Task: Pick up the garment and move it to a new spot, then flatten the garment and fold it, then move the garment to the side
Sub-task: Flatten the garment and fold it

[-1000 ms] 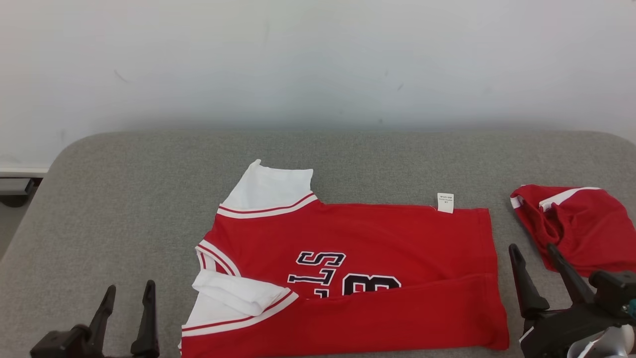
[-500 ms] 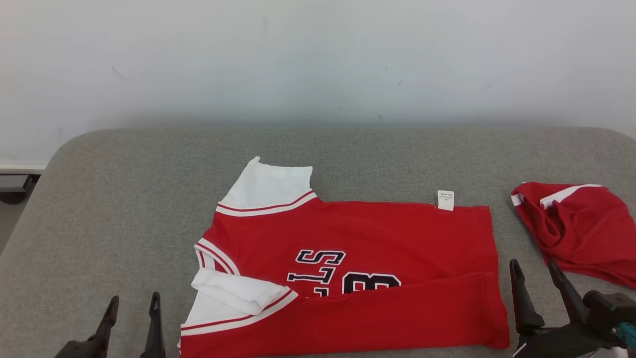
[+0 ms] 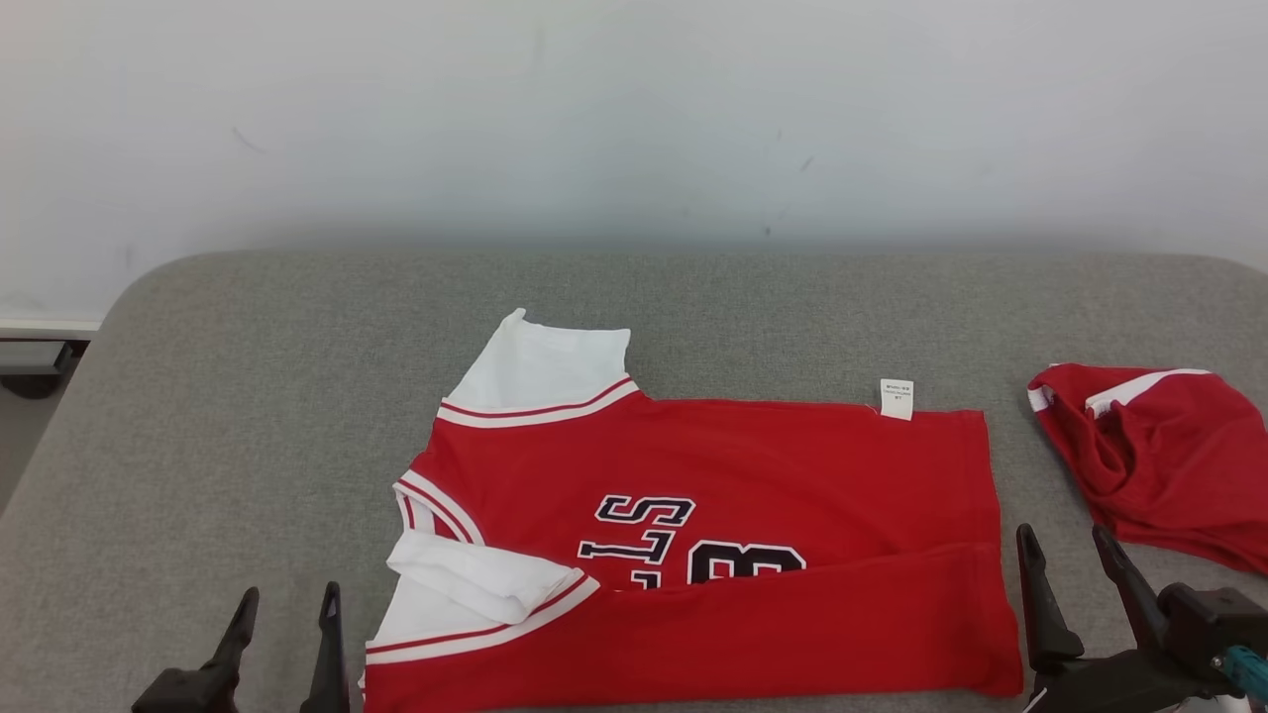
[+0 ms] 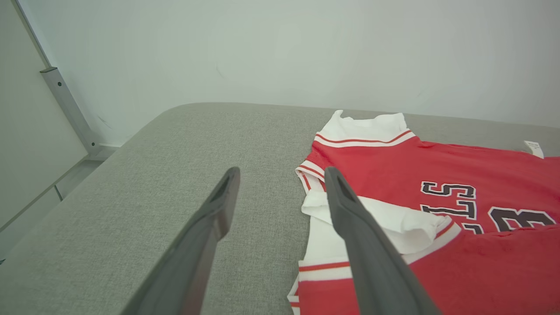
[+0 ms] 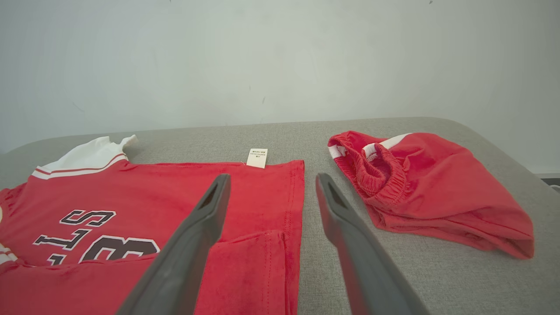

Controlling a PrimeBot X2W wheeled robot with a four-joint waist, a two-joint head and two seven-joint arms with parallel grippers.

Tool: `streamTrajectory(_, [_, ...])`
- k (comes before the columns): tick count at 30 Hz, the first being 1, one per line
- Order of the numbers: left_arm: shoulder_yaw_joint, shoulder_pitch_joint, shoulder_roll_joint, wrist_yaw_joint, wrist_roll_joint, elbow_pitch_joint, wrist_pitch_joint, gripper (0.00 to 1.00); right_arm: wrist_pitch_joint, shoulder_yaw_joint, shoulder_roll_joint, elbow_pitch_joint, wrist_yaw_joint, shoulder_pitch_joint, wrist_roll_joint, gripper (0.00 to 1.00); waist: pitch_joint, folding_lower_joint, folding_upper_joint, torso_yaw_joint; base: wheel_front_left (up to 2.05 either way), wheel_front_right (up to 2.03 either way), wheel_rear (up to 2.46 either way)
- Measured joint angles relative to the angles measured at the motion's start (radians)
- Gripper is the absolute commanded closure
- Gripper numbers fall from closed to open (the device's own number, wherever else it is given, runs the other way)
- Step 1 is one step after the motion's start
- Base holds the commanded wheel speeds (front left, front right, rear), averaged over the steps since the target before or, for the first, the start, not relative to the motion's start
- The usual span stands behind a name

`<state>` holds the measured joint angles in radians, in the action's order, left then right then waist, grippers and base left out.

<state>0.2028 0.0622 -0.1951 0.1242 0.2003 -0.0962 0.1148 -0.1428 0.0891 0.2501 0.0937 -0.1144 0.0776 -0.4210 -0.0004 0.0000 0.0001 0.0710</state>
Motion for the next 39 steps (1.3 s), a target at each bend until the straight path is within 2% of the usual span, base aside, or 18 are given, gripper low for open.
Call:
streamTrajectory(4, [0.017, -0.010, -0.003, -0.004, 0.002, 0.012, -0.016, 0.00, 0.002, 0.000, -0.003, 0.007, 0.000, -0.003, 0.001, 0.00, 0.005, 0.0000, 0.0000, 0.000, 0.00, 0.00, 0.00])
streamTrajectory(7, [0.023, -0.034, -0.016, -0.029, 0.012, 0.011, -0.034, 0.00, 0.012, 0.007, -0.004, 0.016, 0.000, -0.032, 0.002, 0.00, 0.013, 0.0000, 0.0000, -0.005, 0.00, 0.00, 0.00])
streamTrajectory(13, [0.036, -0.213, -0.035, -0.099, 0.029, -0.019, -0.082, 0.00, 0.053, 0.009, 0.005, 0.044, 0.000, -0.149, 0.010, 0.00, 0.042, 0.0000, 0.0000, -0.018, 0.00, 0.00, 0.00])
streamTrajectory(21, [0.083, -0.442, -0.045, -0.203, 0.055, -0.164, -0.170, 0.00, 0.133, 0.030, 0.009, 0.131, 0.000, -0.309, 0.011, 0.00, 0.114, 0.0001, 0.0001, -0.030, 0.00, 0.00, 0.00])
streamTrajectory(33, [0.108, -0.760, -0.012, -0.248, 0.125, -0.410, -0.250, 0.00, 0.228, 0.050, 0.017, 0.288, 0.000, -0.517, 0.018, 0.00, 0.249, 0.0002, 0.0001, -0.047, 0.00, 0.00, 0.00])
streamTrajectory(39, [0.114, -0.870, -0.008, -0.249, 0.151, -0.525, -0.282, 0.00, 0.258, 0.075, -0.001, 0.355, 0.001, -0.607, 0.021, 0.00, 0.304, 0.0002, 0.0001, -0.055, 0.00, 0.00, 0.00])
